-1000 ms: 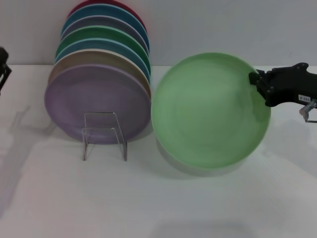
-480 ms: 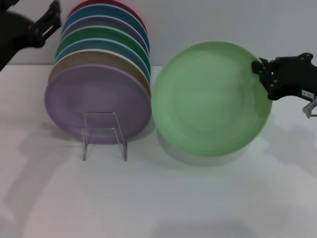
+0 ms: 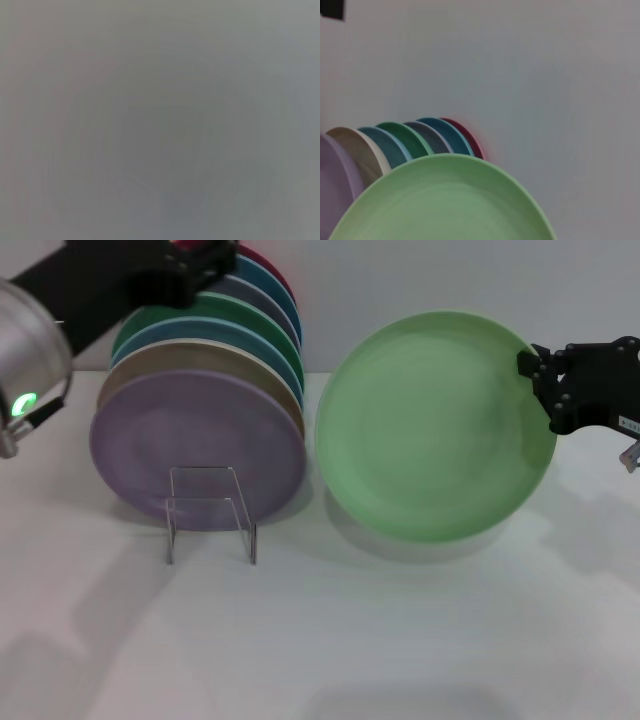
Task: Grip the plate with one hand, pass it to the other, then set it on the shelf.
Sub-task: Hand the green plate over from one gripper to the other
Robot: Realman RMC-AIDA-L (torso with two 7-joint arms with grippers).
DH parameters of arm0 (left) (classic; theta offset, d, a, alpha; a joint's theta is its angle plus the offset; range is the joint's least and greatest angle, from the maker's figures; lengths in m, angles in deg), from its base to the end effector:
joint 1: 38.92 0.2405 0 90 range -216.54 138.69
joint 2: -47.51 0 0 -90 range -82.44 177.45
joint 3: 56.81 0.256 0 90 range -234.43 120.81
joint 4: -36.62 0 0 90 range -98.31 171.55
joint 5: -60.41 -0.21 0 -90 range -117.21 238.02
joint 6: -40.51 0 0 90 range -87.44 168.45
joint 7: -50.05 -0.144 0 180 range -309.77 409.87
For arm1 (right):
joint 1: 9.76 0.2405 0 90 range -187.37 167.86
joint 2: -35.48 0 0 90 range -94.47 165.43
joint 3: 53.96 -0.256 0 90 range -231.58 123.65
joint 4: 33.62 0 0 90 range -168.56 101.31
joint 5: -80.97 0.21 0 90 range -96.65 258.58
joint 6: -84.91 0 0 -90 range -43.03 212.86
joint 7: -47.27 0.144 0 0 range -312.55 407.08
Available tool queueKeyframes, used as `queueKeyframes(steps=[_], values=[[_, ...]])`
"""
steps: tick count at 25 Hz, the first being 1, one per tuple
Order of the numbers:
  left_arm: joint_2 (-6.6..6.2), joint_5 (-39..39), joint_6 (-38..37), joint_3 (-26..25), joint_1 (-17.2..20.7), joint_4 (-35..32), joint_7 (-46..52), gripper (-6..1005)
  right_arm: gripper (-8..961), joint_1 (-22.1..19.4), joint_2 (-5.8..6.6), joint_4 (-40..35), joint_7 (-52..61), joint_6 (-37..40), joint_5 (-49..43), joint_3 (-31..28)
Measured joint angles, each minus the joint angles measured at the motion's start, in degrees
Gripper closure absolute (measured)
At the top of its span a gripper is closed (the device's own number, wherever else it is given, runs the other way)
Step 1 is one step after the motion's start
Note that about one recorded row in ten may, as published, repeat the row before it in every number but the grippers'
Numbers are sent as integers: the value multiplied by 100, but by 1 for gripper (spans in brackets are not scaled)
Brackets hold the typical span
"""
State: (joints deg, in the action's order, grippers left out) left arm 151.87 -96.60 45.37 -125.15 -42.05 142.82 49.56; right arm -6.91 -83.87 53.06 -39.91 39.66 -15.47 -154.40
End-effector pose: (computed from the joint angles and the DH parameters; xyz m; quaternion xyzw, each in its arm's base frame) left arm -0.1130 0.3233 0.0720 -0.8020 -0.1463 -0.3035 0.4932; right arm 0.2110 0.3344 0.0625 -0.8721 0.1272 0.1858 0.4344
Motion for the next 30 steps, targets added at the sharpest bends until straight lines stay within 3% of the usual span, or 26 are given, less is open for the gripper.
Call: queueKeyframes(steps=[1, 2, 3, 4, 6, 7, 8, 10, 11, 12, 15, 30], values=[[0, 0, 0, 0, 0, 0, 0, 222, 932, 0, 0, -4, -45, 0, 30, 0], [151, 3, 962, -87, -337, 186, -96, 222, 932, 0, -1, -6, -63, 0, 39, -1], [151, 3, 962, -87, -337, 186, -96, 223, 932, 0, 0, -8, -87, 0, 46, -2], [253, 12, 1389, -153, -468, 243, -199, 224, 932, -11, -2, -20, -175, 2, 52, -2], [253, 12, 1389, -153, -468, 243, -199, 225, 932, -20, -4, -27, -224, 9, 58, -2], [363, 57, 1740, -233, -567, 293, -353, 226, 932, -33, -5, -41, -281, 18, 65, -3], [706, 930, 2533, -720, -813, 342, -1133, 226, 932, -40, -6, -55, -315, 28, 80, -2], [832, 1413, 2892, -977, -901, 344, -1569, 228, 933, -49, -5, -88, -386, 45, 114, -3], [832, 1413, 2892, -977, -901, 344, -1569, 228, 933, -49, -5, -88, -386, 45, 114, -3], [1065, 2161, 3402, -1411, -971, 317, -2278, 229, 933, -54, -5, -99, -418, 45, 123, -3], [1353, 2690, 3939, -1849, -954, 260, -3025, 231, 933, -62, -9, -125, -489, 33, 149, 12], [1370, 2999, 4490, -1816, -900, -175, -3374, 241, 933, -207, -12, -251, -1160, -530, 1118, -46]])
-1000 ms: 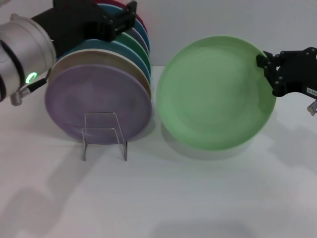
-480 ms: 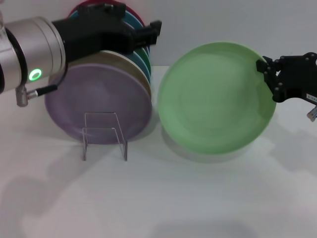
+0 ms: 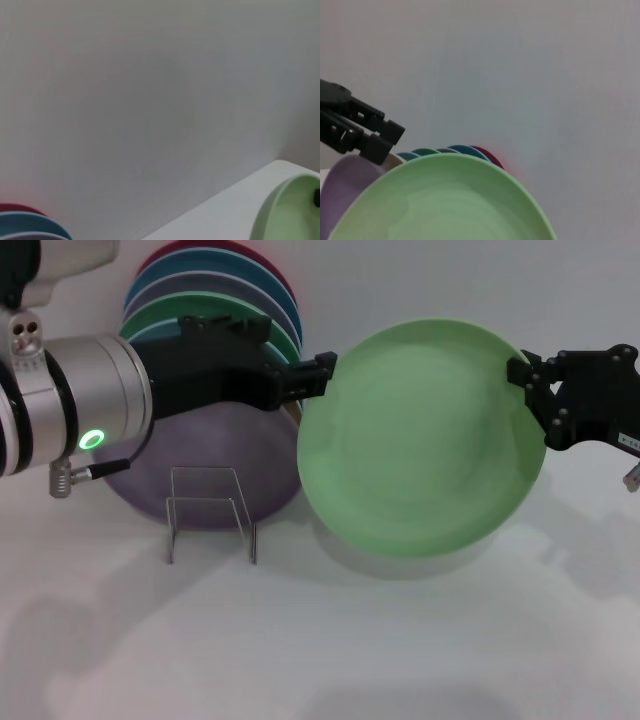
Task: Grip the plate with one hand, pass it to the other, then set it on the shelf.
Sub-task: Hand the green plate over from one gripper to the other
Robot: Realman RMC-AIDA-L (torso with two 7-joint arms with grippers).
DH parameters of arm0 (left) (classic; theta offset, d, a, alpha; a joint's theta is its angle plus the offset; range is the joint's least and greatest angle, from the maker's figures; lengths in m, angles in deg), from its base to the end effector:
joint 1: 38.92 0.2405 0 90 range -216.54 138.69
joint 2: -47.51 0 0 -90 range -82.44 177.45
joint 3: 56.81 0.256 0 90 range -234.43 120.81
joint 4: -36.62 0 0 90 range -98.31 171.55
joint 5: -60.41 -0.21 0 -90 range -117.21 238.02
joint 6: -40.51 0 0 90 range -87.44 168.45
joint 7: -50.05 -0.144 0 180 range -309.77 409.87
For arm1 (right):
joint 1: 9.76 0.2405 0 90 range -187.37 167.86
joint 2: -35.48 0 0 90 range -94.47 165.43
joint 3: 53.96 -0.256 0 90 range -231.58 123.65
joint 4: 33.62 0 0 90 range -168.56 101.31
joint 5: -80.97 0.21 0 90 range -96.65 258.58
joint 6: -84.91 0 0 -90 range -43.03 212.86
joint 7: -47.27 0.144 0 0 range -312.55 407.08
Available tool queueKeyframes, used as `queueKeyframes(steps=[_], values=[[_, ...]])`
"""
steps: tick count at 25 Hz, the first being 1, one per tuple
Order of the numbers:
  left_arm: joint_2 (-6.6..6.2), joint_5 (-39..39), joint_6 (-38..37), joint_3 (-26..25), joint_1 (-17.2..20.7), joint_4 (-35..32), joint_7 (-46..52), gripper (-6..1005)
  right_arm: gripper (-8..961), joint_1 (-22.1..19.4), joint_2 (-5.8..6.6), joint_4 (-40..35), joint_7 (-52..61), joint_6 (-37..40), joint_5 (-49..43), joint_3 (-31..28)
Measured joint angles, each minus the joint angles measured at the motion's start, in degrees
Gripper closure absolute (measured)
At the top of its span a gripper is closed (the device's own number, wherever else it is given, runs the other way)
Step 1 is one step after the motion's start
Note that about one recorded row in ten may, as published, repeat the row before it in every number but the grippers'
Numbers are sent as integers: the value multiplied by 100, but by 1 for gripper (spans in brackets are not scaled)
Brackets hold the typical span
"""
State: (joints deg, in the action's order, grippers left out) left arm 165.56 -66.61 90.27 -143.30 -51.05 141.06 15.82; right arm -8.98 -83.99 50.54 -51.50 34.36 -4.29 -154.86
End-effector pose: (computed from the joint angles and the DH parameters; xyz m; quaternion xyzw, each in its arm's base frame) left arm -0.0981 0.3320 0.0315 -0.9007 -0.2097 -0.1894 0.3300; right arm 0.2118 0.3193 0.0588 -0.8763 0.0934 0.2277 0.4141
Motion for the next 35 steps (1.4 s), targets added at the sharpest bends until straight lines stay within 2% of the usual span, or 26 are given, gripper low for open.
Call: queueKeyframes(steps=[12, 32, 34, 35], values=[[17, 29, -31, 229, -75, -217, -168, 249, 932, 70, 10, -19, -7, -7, 58, 48], [18, 190, -323, 369, -33, -378, -529, 263, 869, 84, 12, -41, -5, -205, 226, 63], [19, 238, -355, 387, -3, -345, -603, 528, 862, 75, 12, -51, 16, -224, 229, 62], [19, 238, -355, 387, -3, -345, -603, 578, 859, 73, 12, -63, 29, -249, 233, 58]])
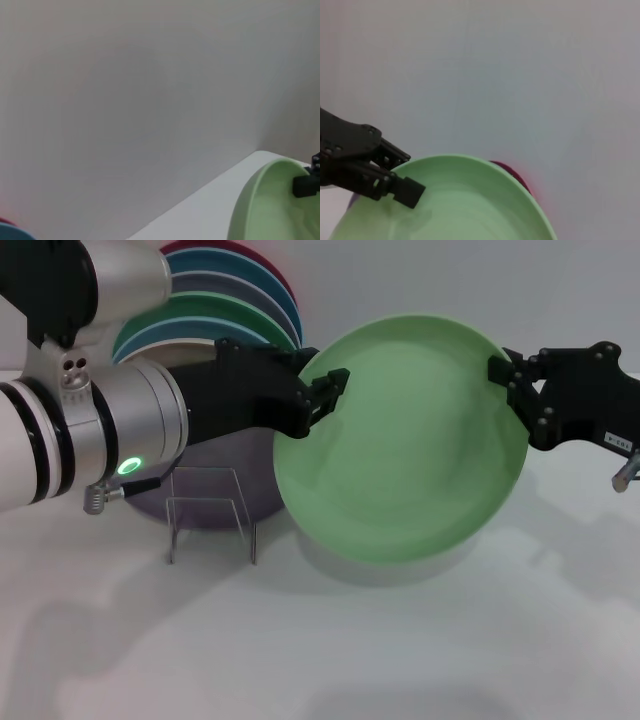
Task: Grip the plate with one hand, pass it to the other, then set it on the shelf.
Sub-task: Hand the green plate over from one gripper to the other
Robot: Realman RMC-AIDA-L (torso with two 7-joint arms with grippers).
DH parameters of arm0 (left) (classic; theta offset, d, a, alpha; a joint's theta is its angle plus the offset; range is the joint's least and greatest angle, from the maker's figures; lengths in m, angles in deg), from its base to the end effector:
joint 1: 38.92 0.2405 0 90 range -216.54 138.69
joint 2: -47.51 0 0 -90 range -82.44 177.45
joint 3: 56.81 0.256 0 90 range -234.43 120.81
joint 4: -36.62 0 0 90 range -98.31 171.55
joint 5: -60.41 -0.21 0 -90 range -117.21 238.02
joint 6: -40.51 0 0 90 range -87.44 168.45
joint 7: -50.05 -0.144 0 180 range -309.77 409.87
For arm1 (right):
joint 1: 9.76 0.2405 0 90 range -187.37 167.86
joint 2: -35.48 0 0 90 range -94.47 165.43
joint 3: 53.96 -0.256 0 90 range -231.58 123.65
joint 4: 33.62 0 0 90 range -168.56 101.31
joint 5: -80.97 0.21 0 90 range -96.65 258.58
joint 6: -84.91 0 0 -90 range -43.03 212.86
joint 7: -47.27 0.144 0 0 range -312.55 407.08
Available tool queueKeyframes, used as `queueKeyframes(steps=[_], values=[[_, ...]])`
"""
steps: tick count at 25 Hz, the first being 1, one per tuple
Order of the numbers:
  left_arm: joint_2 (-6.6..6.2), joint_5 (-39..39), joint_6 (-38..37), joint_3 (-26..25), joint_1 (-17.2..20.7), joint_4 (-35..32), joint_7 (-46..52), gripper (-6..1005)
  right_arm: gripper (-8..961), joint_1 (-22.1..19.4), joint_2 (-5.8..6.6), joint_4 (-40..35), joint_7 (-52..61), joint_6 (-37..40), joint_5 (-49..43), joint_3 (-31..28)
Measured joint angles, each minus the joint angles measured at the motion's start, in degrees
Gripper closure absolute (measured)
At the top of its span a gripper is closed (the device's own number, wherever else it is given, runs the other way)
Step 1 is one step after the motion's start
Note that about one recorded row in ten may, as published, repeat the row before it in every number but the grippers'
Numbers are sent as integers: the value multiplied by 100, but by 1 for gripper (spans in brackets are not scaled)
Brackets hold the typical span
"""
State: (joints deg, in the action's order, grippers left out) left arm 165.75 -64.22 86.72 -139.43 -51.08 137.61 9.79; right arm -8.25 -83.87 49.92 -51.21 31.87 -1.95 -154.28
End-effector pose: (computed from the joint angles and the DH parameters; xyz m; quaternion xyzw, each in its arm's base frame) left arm -0.0981 0.3297 0.0095 -0.9135 -0.1788 -0.1856 0.3149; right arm 0.2026 0.3174 0.0539 -0.8812 0.0923 0.2533 0.3883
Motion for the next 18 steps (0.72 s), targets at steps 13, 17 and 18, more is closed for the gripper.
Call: queueKeyframes(steps=[13, 17, 18], values=[[2, 900, -350, 173, 113, -41, -1122, 877, 818, 81, 16, -755, -240, -1126, 951, -438], [1, 1001, -410, 145, 143, -24, -1212, 910, 805, 11, 4, -1107, -389, -1342, 1431, -647], [1, 1001, -410, 145, 143, -24, -1212, 910, 802, -16, -1, -1237, -468, -1435, 1642, -743]])
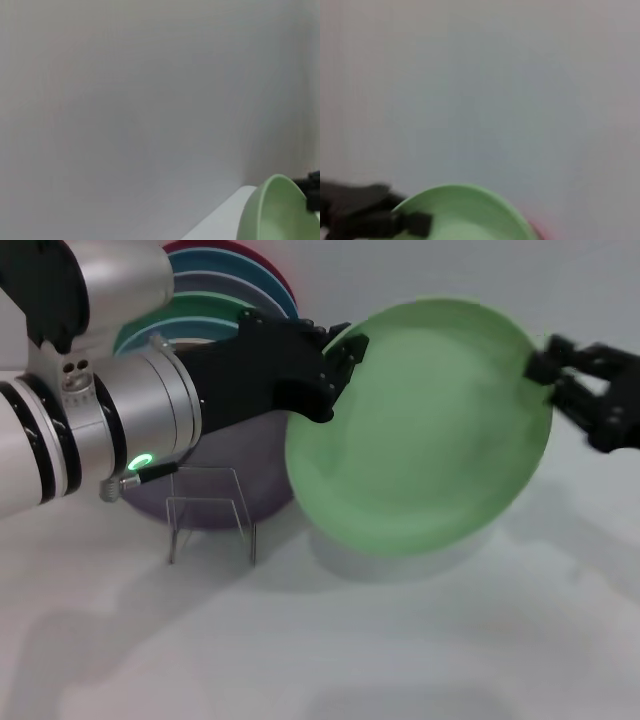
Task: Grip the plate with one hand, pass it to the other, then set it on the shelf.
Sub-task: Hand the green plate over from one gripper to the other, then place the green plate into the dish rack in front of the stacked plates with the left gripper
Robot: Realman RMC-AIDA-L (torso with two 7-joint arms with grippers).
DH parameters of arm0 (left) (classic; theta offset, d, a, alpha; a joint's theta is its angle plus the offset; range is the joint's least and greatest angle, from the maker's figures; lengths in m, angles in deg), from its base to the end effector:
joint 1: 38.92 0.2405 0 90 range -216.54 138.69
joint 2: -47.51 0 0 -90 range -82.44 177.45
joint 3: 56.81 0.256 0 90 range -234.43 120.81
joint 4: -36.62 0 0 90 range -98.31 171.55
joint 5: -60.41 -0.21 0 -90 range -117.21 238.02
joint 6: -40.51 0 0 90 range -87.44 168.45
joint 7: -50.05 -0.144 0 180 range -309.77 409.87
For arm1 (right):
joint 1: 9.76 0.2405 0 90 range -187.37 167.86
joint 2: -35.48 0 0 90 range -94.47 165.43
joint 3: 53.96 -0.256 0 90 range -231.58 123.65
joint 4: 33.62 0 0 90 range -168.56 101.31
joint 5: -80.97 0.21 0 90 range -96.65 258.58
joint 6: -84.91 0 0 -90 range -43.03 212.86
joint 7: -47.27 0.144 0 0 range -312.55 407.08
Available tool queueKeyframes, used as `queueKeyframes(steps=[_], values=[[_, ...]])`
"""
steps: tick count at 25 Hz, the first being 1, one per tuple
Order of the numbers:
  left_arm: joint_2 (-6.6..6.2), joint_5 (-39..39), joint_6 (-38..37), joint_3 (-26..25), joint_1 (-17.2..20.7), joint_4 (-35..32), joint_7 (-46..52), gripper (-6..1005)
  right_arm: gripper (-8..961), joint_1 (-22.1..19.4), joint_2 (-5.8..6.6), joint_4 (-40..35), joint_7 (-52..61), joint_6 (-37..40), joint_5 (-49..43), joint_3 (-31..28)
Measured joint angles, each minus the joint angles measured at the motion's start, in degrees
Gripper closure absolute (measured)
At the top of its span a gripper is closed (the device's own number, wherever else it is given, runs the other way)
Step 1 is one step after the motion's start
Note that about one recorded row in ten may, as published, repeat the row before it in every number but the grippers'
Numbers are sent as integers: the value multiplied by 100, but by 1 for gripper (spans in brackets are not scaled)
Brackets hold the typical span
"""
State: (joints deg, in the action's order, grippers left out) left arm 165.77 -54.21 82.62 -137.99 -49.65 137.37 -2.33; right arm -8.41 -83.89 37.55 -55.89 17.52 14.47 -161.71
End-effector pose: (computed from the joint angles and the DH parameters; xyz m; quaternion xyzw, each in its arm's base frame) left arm -0.0854 0.3231 0.0091 -0.9137 -0.1240 -0.2307 0.3107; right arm 0.2302 0.2982 0.0676 -0.8424 0.1502 0.3804 0.3508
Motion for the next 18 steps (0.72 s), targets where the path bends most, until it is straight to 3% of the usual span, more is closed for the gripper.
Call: queueKeyframes(steps=[5, 9, 11, 12, 14, 15, 16, 18], values=[[6, 69, -148, 0, 40, 12, -207, 911, 592, -47, -19, -1262, -394, -975, 1372, -844], [7, 473, -443, 29, 173, 27, -914, 912, 508, 86, -20, -2785, -870, -2100, 2393, -1809], [18, 1276, -846, 131, 385, 14, -2364, 912, 466, 124, -42, -3347, -1169, -2521, 2699, -2226], [18, 1276, -846, 131, 385, 14, -2364, 912, 445, 124, -42, -3347, -1169, -2521, 2699, -2226], [21, 2027, -1201, 288, 565, 7, -3613, 913, 403, 106, -56, -3425, -1212, -2580, 2730, -2338], [21, 2027, -1201, 288, 565, 7, -3613, 913, 382, 104, -55, -3426, -1214, -2579, 2727, -2345], [26, 2847, -1646, 619, 754, -5, -5406, 913, 361, 116, -55, -3457, -1216, -2565, 2710, -2343], [33, 3122, -1739, 777, 815, -10, -6127, 914, 362, 133, -54, -3485, -1217, -2561, 2707, -2337]])
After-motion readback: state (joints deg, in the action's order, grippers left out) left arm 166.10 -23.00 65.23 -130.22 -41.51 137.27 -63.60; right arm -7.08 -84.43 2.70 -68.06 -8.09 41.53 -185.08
